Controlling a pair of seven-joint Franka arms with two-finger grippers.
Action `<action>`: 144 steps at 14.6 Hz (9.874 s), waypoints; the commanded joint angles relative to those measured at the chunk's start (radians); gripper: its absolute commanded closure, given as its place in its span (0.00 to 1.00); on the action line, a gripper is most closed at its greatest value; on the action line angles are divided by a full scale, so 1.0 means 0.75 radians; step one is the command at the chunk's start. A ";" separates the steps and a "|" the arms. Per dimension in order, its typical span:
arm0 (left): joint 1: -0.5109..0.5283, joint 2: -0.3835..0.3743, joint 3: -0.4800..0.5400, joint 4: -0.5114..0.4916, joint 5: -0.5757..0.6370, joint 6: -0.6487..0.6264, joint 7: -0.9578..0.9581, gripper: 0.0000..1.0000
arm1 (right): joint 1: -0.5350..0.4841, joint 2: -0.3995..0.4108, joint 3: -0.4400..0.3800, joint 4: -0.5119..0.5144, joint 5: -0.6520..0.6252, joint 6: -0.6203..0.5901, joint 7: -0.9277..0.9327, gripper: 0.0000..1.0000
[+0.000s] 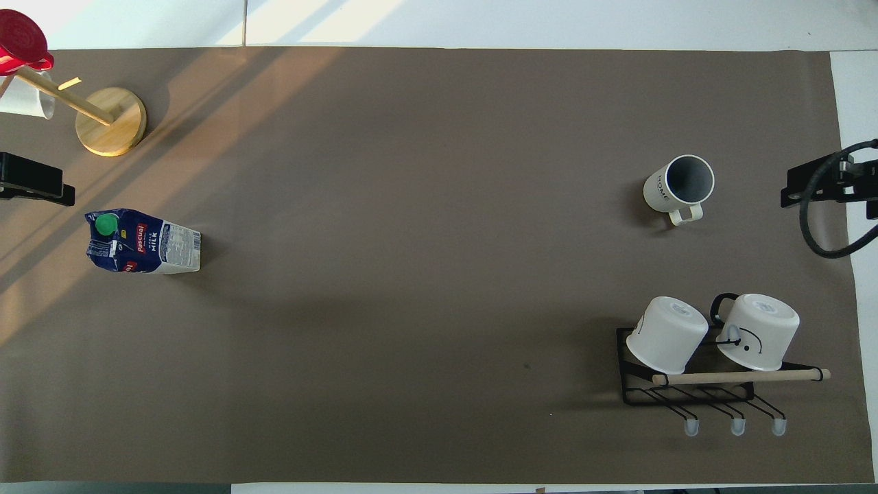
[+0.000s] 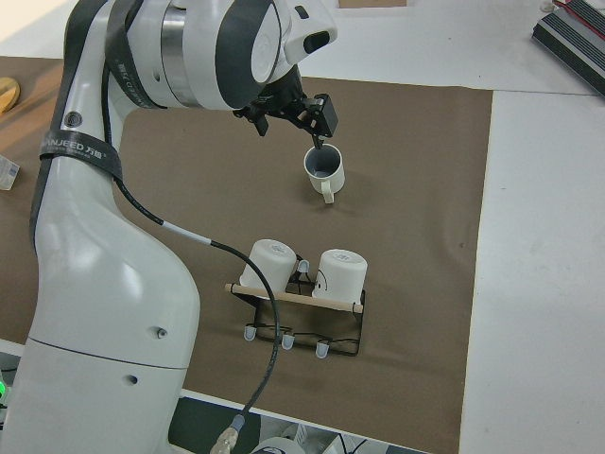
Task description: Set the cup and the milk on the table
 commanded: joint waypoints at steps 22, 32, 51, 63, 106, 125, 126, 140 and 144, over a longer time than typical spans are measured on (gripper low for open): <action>0.011 -0.144 0.006 -0.490 0.032 0.458 0.005 0.00 | -0.131 0.185 0.004 -0.236 0.107 0.587 -0.467 0.00; 0.072 -0.132 0.002 -0.715 0.032 0.704 0.009 0.00 | -0.113 0.316 0.008 -0.542 0.108 1.076 -0.624 0.00; 0.070 -0.113 0.004 -0.762 0.030 0.825 -0.025 1.00 | 0.126 0.298 0.011 -0.317 0.105 0.781 -0.198 1.00; 0.044 -0.075 0.002 -0.178 0.028 0.226 -0.015 1.00 | 0.570 0.382 0.011 -0.316 0.112 0.967 0.463 1.00; -0.875 0.242 -0.009 -0.214 0.332 0.634 -1.236 1.00 | -0.043 -0.029 -0.006 -0.031 0.003 0.041 0.071 0.00; -0.936 0.251 -0.017 -0.351 0.332 0.751 -1.271 1.00 | -0.054 -0.021 -0.008 -0.019 0.022 0.006 -0.023 0.00; -0.936 0.247 -0.019 -0.357 0.332 0.751 -1.269 1.00 | -0.050 -0.023 -0.008 -0.021 0.022 0.008 -0.019 0.00; -0.928 0.122 -0.019 -0.345 0.318 0.690 -1.267 0.00 | -0.033 -0.041 0.008 -0.060 0.020 0.022 -0.007 0.00; -0.822 0.004 -0.011 -0.394 0.235 0.587 -1.116 0.00 | -0.033 -0.041 0.008 -0.064 0.020 0.018 -0.009 0.00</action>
